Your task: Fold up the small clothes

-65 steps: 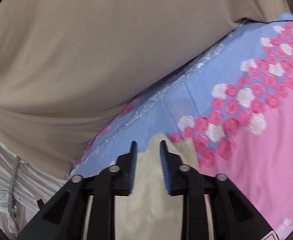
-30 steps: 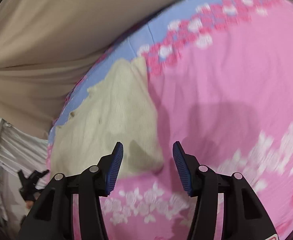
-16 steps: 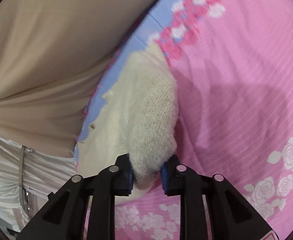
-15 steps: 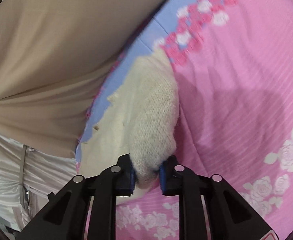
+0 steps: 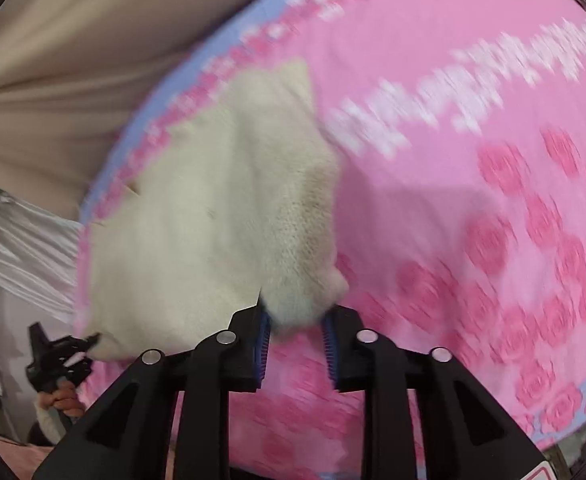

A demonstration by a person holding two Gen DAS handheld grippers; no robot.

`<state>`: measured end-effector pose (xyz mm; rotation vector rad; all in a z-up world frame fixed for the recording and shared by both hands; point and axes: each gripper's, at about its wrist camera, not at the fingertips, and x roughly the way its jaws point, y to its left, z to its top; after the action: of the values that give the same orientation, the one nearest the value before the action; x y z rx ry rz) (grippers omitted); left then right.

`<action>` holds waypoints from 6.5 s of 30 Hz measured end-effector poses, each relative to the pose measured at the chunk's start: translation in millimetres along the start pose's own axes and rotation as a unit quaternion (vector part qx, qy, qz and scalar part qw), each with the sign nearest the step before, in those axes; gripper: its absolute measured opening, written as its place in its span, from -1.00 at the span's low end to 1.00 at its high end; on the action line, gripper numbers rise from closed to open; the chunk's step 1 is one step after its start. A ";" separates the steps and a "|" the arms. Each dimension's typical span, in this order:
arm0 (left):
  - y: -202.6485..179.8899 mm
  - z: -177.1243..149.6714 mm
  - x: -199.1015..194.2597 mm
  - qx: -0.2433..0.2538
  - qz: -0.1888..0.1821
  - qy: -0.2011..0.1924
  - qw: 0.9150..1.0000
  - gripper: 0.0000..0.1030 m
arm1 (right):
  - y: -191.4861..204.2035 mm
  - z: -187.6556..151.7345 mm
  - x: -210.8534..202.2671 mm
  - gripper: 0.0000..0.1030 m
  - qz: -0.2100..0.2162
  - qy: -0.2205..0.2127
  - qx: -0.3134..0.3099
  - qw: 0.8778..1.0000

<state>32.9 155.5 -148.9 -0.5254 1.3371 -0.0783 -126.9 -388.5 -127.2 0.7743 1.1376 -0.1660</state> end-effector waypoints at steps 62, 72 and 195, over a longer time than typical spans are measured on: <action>-33.6 39.6 21.3 0.054 0.059 -0.065 0.995 -0.13 | 236.9 30.5 139.7 -0.83 -0.021 0.093 -0.257 0.962; -33.7 43.5 30.8 0.067 0.073 -0.059 0.993 0.03 | 242.4 32.7 149.9 -0.90 -0.045 0.108 -0.255 0.960; -247.7 -139.7 -11.1 0.291 -0.039 -0.123 0.948 0.35 | 96.8 107.5 -23.8 -0.68 0.037 -0.069 -0.196 0.977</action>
<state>-41.3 -103.5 -57.0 -0.0788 0.9836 -0.4461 -8.8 -391.3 -40.3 0.4451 0.9679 0.0677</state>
